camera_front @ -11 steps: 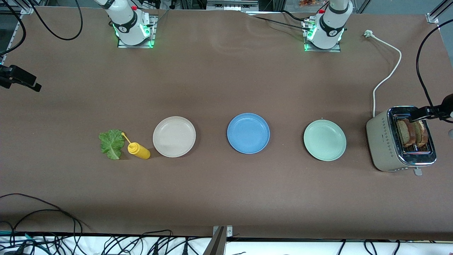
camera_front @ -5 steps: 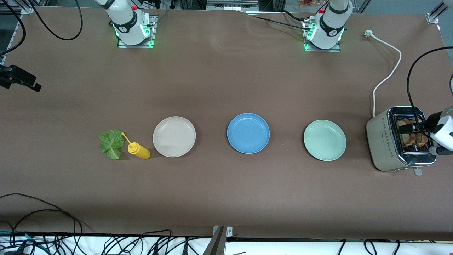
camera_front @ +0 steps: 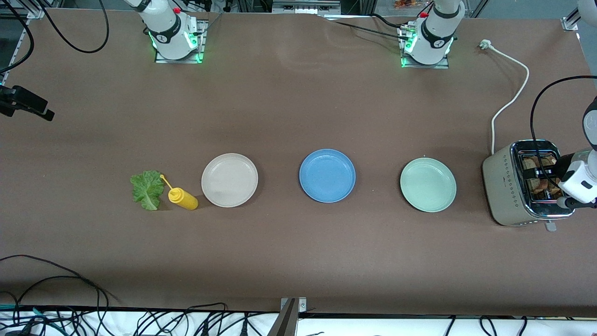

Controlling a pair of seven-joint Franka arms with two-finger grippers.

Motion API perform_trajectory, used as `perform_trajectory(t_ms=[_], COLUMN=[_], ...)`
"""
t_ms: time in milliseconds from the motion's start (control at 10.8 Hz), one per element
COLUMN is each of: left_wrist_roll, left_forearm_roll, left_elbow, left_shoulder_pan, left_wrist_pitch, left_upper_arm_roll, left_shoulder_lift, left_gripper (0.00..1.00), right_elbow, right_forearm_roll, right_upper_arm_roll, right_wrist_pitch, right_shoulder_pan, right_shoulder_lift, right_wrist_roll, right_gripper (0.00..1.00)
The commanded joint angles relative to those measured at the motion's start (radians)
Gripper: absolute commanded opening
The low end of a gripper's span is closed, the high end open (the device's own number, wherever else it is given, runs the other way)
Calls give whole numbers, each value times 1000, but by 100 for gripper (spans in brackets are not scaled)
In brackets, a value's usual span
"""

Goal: Make sandwich in blue plate with both arms
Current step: 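Lower the left gripper over the toaster onto a bread slice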

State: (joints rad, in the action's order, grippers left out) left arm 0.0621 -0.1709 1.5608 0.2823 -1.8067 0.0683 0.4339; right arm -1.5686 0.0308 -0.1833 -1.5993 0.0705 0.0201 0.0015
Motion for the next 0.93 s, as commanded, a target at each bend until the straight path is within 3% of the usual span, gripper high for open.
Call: perform_trajectory(t_ms=[0,93,464,836], left_wrist_roll=[13,13,-1,7], left_forearm_roll=[-24,-24,-19,-19], left_elbow=[15,15,1,-8], left_shoulder_pan=[12,18,21,23], left_wrist_pitch=[-2,6,42,98], left_upper_arm_roll=[10,12,12,12], left_shoulder_lift=[-4,-6,-18,-104], left_gripper=[7,0,0,0], right_elbow=[21,21,21,21], right_forearm_roll=[-9,-9,-9,-9], right_upper_arm_roll=[1,1,1,1], right_wrist_pitch=[10,10,10,10], right_shoulder_pan=[-1,-1,-1,-1], right_shoulder_lift=[6,6,6,6], right_wrist_roll=[2,0,2,2], right_gripper=[100,100,100,100])
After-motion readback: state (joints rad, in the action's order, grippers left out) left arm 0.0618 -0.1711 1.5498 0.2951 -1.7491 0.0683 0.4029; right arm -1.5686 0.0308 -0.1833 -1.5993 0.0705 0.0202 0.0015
